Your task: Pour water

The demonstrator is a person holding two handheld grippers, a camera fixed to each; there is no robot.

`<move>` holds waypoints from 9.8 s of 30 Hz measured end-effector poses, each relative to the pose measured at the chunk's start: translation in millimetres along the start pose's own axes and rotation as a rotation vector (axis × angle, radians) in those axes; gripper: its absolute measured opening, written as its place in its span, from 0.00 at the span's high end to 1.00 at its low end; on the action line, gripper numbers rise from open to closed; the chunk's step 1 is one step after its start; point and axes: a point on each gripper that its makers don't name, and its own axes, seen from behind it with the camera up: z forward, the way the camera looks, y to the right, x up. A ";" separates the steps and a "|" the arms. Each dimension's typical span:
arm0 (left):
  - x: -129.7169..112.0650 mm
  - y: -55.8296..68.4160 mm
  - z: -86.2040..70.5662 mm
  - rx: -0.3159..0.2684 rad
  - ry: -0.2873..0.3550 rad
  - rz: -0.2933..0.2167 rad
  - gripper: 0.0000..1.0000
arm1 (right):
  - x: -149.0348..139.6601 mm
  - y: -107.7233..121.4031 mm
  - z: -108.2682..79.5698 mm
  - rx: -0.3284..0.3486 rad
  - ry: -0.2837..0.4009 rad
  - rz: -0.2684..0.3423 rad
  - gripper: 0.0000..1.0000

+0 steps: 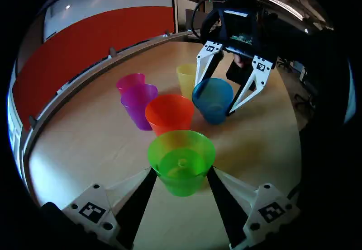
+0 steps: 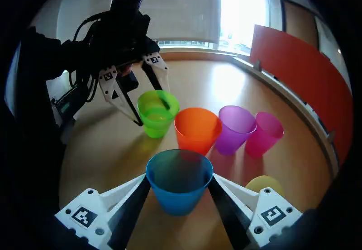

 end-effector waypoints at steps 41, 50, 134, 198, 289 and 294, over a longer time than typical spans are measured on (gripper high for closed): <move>-12.3 2.5 -5.6 0.010 -0.019 -0.007 0.15 | -29.4 -4.5 -19.4 -0.043 -0.066 -0.007 0.00; -24.4 -0.7 -14.6 0.045 -0.044 0.005 0.15 | -40.6 -3.7 -30.5 -0.072 -0.075 0.009 0.00; 38.0 -102.6 -151.4 0.829 0.564 -0.449 0.15 | -48.6 103.5 -227.6 -1.029 0.388 0.454 0.00; 36.4 -105.6 -130.9 1.058 0.667 -0.409 0.15 | -40.0 127.5 -251.5 -1.213 0.543 0.532 0.00; 18.8 -121.8 -107.1 1.029 0.626 -0.431 0.15 | -45.8 130.8 -243.3 -1.293 0.582 0.396 0.00; 18.9 -121.6 -107.3 1.029 0.626 -0.431 0.15 | -45.4 135.9 -240.1 -1.281 0.601 0.416 0.00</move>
